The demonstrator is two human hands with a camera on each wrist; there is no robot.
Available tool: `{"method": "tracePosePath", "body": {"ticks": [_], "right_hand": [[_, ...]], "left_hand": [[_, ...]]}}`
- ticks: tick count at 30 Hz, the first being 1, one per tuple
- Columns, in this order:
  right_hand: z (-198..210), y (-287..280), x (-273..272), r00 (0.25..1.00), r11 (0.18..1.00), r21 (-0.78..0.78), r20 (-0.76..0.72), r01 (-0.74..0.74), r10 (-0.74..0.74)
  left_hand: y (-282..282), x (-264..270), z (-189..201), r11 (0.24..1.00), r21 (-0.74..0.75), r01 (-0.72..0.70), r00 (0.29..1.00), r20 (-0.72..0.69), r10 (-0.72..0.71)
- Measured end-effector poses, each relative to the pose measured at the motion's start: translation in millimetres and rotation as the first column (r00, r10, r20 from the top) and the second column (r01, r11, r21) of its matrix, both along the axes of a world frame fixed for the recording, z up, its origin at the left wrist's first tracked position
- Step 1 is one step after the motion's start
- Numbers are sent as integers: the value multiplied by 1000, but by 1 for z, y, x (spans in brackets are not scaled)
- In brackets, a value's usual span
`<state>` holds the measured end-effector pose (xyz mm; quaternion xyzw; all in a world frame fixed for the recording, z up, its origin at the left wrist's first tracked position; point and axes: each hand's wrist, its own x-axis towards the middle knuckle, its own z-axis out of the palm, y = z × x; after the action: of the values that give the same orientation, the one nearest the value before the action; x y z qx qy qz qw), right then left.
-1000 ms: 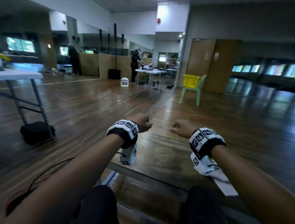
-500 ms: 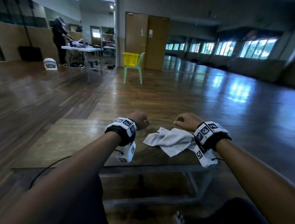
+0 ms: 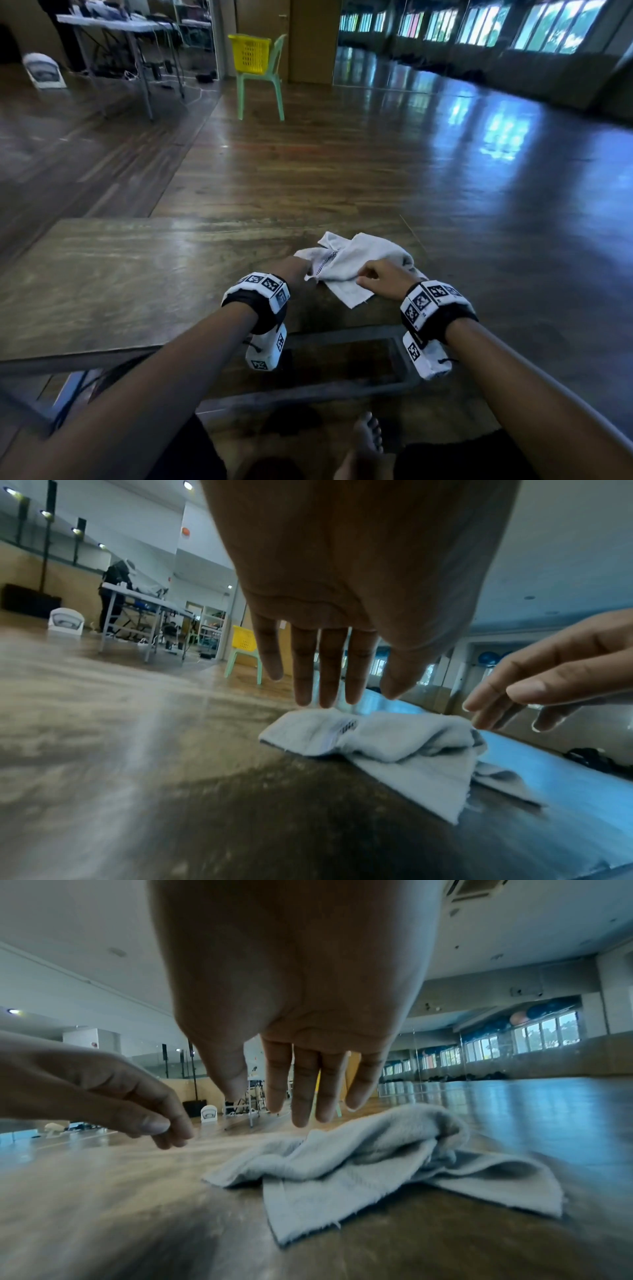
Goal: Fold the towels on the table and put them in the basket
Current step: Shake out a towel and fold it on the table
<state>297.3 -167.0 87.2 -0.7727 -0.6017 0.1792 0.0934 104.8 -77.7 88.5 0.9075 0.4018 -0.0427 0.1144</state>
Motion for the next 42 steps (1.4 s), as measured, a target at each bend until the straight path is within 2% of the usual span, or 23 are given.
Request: {"method": "tracePosePath", "body": {"ticks": [5,10,17,19,22,26,30,36,38,40,42], "right_hand": [[-44,30,-2,997,997,0,15,-75,75],[-65,62,-5,989,992,10,80,-126,125],[-75,95,-12,917,960,-5,295,-281,270],[-71,97,-14,897,955,-1,342,-297,280],[-60,93,-13,910,959,27,324,-281,258],[-31,84,-11,915,950,123,331,-285,232],[19,77,-6,955,926,286,232,-248,184],[101,53,-3,989,867,474,73,-150,130],[122,46,-2,993,841,531,4,-103,119],[140,40,-2,992,817,574,-56,-63,115],[152,36,-4,990,829,558,-87,-42,109]], "left_hand": [[22,10,-46,997,-39,-65,998,21,66],[44,15,-74,996,-51,-73,992,98,78],[63,13,-90,999,-2,-50,992,120,50],[64,13,-88,999,29,-32,994,101,29],[63,10,-87,994,109,6,996,93,-17],[58,8,-70,992,114,45,983,174,-65],[58,6,-28,995,95,-38,947,322,5],[74,-10,50,993,90,-80,841,540,19],[72,-12,74,996,71,-53,744,668,-8],[68,-12,96,1000,14,-12,613,790,-3],[63,-11,116,999,-29,22,504,864,14]]}}
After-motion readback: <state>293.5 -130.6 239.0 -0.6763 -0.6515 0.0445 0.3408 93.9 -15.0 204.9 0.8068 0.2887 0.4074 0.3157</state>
